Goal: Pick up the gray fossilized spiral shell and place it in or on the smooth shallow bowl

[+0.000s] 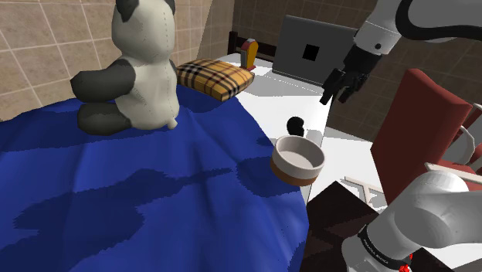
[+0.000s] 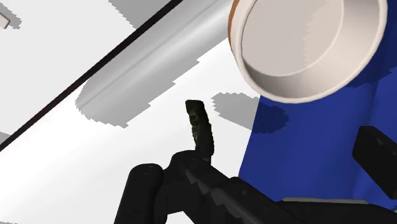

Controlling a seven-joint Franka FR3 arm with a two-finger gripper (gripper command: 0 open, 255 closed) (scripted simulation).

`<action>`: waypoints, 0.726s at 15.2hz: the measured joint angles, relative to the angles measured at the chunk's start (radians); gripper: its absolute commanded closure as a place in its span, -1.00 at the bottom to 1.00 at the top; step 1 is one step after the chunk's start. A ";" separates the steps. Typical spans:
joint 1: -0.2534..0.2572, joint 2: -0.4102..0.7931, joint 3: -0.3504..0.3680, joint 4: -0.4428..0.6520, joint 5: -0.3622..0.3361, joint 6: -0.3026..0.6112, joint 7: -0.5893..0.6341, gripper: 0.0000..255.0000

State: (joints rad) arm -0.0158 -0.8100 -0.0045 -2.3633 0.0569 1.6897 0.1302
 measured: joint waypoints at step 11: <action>-0.029 0.164 -0.075 -0.142 -0.038 0.291 -0.093 -1.00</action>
State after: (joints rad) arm -0.0447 -0.6462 -0.0799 -2.5056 0.0192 1.9802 0.0374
